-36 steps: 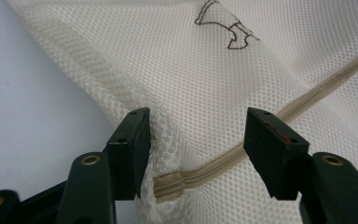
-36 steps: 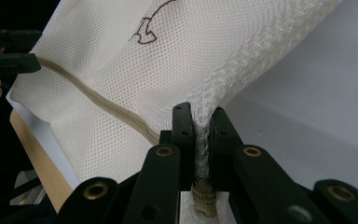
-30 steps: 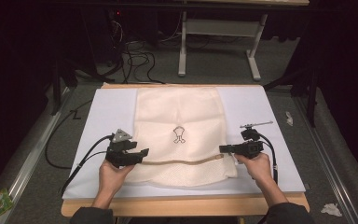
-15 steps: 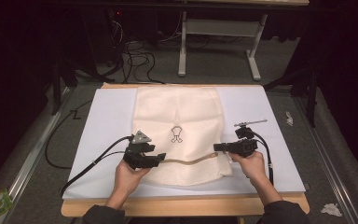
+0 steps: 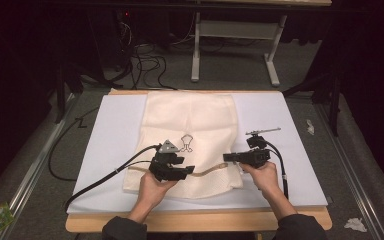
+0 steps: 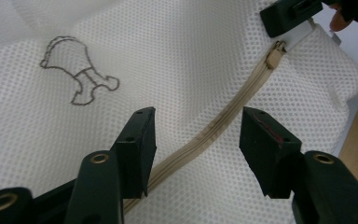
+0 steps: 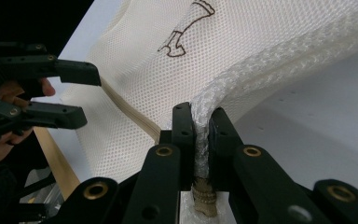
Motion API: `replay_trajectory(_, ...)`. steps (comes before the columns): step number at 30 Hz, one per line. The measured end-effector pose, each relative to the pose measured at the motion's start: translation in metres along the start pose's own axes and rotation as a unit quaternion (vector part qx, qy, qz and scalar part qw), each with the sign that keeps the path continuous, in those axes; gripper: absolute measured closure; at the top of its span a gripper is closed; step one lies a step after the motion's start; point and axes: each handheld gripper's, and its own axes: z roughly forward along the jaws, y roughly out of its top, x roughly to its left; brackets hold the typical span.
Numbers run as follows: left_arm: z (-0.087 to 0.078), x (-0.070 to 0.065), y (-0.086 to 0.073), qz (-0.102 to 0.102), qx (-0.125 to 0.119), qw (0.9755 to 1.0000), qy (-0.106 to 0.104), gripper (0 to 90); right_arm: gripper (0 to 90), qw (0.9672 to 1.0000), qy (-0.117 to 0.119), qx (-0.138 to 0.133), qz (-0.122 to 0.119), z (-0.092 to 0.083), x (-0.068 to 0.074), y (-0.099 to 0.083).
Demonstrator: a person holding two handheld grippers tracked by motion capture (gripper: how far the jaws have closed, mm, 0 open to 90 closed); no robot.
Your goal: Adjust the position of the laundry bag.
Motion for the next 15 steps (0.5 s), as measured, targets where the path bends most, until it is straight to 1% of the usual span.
replay_trajectory(3, 0.005, -0.005, 0.002, 0.007, -0.001, 0.9999, -0.01, 50.4, 85.3, 1.0, 0.003, -0.002, -0.001, 0.003, 0.004, 0.001)
replay_trajectory(4, 0.006, -0.007, 0.003, 0.011, -0.001, 0.9998, -0.014, 51.3, 85.2, 1.0, 0.004, -0.003, -0.003, 0.005, 0.005, 0.002)
replay_trajectory(7, 0.009, -0.011, 0.004, 0.016, -0.002, 0.9996, -0.024, 53.6, 85.2, 0.9999, 0.004, -0.001, -0.011, 0.009, 0.01, 0.004)
replay_trajectory(11, 0.012, -0.015, 0.007, 0.017, -0.001, 0.999, -0.041, 56.3, 85.2, 0.9999, 0.004, 0.0, -0.016, 0.012, 0.015, 0.006)
replay_trajectory(12, 0.013, -0.016, 0.008, 0.019, -0.001, 0.999, -0.041, 56.9, 85.2, 0.9998, 0.004, -0.001, -0.018, 0.013, 0.015, 0.006)
replay_trajectory(14, 0.014, -0.019, 0.009, 0.032, 0.0, 0.999, -0.031, 57.9, 85.3, 0.9998, 0.003, -0.001, -0.019, 0.014, 0.016, 0.006)
replay_trajectory(15, 0.015, -0.02, 0.009, 0.034, 0.001, 0.9989, -0.033, 58.9, 85.2, 0.9998, 0.003, -0.001, -0.021, 0.014, 0.016, 0.006)
